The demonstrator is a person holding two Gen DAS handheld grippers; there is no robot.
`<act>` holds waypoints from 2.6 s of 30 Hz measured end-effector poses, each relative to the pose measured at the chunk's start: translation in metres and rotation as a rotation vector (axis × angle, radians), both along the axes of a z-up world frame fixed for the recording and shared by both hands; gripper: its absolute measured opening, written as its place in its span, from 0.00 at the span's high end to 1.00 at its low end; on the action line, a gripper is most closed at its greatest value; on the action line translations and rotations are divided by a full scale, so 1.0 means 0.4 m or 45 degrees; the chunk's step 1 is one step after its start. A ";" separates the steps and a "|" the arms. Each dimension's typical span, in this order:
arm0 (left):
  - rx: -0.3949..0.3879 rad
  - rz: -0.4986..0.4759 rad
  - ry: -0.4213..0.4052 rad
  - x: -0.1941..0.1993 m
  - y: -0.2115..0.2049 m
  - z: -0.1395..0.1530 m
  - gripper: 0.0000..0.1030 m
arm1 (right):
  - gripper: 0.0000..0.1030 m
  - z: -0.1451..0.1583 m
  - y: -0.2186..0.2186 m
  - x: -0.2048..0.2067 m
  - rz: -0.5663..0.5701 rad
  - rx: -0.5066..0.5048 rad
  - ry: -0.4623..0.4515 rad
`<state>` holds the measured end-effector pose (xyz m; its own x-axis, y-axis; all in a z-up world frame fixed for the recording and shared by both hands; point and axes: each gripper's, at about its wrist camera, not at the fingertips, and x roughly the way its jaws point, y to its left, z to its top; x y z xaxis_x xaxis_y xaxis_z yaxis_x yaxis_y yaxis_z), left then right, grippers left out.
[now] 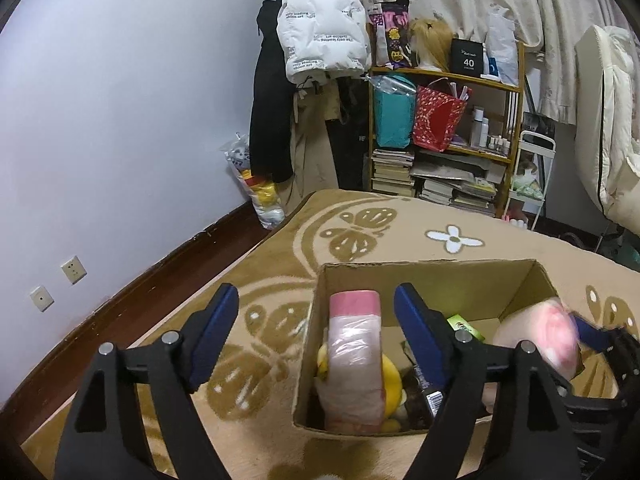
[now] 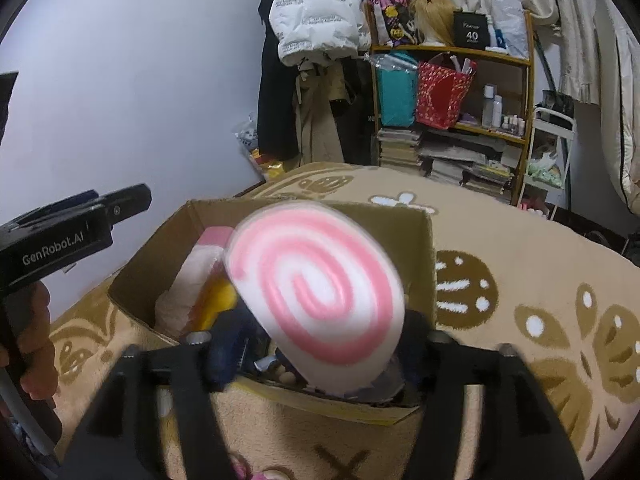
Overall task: Organize soft objects
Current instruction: 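Lower the bottle plush and swirl cushion into the box and open both tools, then move both tools back from the box toward the pink bear and penguin plush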
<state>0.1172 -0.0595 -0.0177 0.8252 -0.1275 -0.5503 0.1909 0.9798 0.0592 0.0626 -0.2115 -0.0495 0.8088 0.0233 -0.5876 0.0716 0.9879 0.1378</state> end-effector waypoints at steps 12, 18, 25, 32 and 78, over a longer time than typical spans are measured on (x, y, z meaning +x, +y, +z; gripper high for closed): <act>0.041 0.059 -0.041 -0.031 0.028 0.033 0.01 | 0.02 0.044 -0.015 -0.039 -0.042 0.035 -0.065; 0.036 0.063 -0.037 -0.052 0.040 0.041 0.01 | 0.00 0.053 -0.005 -0.068 -0.053 0.027 -0.063; 0.022 0.050 0.007 -0.086 0.052 0.047 0.01 | 0.00 0.060 0.007 -0.099 -0.063 0.010 -0.051; -0.008 0.040 0.026 -0.125 0.076 0.069 0.01 | 0.00 0.069 0.014 -0.141 -0.093 -0.011 -0.014; 0.080 -0.269 0.464 -0.227 -0.009 -0.076 0.01 | 0.00 -0.045 0.081 -0.305 -0.164 0.000 0.397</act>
